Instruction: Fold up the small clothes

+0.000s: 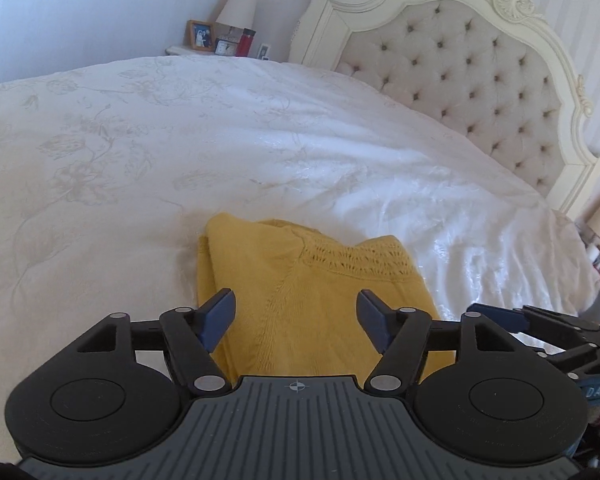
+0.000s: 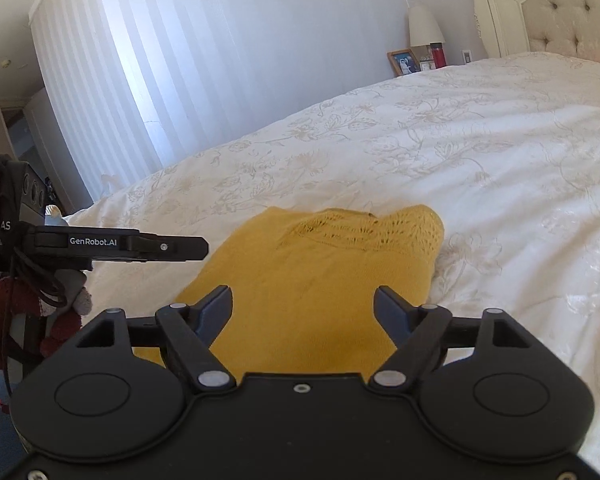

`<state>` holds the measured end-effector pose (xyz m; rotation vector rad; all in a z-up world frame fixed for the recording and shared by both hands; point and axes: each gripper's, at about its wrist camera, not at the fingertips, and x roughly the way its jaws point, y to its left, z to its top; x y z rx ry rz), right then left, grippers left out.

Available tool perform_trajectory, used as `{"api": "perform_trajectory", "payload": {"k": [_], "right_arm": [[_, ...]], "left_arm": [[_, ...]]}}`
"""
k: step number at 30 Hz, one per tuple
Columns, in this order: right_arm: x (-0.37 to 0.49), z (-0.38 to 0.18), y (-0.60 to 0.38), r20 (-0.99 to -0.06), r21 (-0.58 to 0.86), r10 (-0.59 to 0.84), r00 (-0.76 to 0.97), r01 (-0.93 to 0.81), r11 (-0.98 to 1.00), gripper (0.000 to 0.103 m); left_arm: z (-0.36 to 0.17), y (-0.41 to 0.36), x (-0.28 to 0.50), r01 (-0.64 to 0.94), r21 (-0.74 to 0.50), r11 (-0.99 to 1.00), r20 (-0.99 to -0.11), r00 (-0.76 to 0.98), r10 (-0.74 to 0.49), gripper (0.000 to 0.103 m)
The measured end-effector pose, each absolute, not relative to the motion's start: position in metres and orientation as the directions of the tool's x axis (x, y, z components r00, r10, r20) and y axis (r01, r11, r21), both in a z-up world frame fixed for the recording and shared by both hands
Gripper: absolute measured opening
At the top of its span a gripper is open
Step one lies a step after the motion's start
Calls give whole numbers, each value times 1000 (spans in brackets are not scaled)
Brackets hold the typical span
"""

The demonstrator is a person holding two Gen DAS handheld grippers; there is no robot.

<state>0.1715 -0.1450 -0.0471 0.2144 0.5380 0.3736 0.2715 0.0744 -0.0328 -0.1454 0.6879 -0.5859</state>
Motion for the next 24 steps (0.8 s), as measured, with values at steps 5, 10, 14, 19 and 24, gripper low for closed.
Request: {"api": "perform_trajectory", "payload": {"k": [5, 10, 14, 19, 24], "right_arm": [[217, -58, -142, -480, 261, 427, 766, -340, 903, 84], [257, -86, -162, -582, 248, 308, 753, -197, 949, 83], [267, -108, -189, -608, 367, 307, 732, -84, 926, 87], [250, -106, -200, -581, 418, 341, 739, -88, 904, 87], [236, -102, -211, -587, 454, 373, 718, -89, 886, 87]], "left_arm": [[-54, 57, 309, 426, -228, 875, -608, 640, -470, 67], [-83, 67, 339, 345, -192, 919, -684, 624, -378, 80], [-83, 71, 340, 335, -191, 922, -688, 624, -370, 86], [-76, 81, 336, 322, -261, 910, -689, 598, -409, 86], [-73, 102, 315, 298, -382, 875, -680, 551, -484, 87]]}}
